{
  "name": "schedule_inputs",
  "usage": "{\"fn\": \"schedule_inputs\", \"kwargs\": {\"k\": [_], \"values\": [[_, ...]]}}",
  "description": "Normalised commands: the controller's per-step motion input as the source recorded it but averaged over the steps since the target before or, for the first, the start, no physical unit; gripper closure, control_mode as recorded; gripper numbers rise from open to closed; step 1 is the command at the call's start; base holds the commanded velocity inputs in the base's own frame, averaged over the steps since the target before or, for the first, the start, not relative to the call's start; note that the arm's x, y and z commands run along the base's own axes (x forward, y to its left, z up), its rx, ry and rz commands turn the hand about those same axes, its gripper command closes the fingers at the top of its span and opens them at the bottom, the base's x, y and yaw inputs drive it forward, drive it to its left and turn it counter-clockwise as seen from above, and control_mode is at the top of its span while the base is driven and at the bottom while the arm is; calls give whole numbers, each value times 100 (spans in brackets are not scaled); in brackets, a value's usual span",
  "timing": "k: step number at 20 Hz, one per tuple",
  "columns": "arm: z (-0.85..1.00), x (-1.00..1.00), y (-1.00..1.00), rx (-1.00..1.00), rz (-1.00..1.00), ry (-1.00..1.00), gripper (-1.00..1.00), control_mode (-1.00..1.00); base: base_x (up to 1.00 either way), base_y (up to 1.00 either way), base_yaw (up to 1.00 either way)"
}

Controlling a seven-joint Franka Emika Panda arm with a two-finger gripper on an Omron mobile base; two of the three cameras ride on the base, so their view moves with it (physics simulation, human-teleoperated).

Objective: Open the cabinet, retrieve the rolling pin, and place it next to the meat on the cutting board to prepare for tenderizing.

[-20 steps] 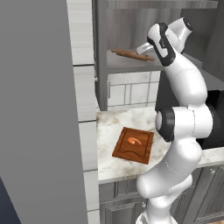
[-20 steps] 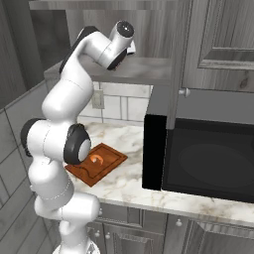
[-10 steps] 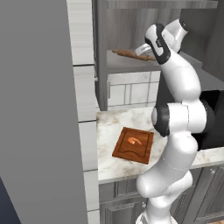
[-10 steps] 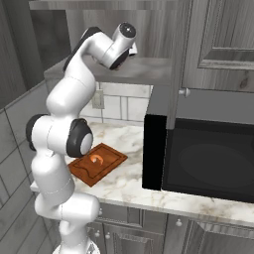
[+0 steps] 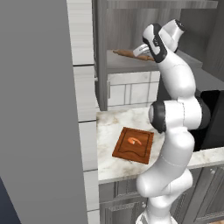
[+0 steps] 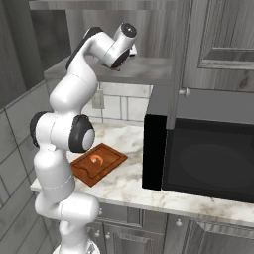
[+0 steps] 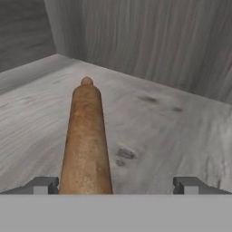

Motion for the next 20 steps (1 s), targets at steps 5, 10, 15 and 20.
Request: {"fn": "schedule_inputs", "kwargs": {"k": [5,10,15,20], "values": [[-27,16,15,-2,4,6,100,-100,0,0,0],[-38,12,16,-1,6,3,100,-100,0,0,0],[-29,0,11,0,7,0,100,-100,0,0,0],[-8,-9,9,0,1,-4,100,-100,0,0,0]]}}
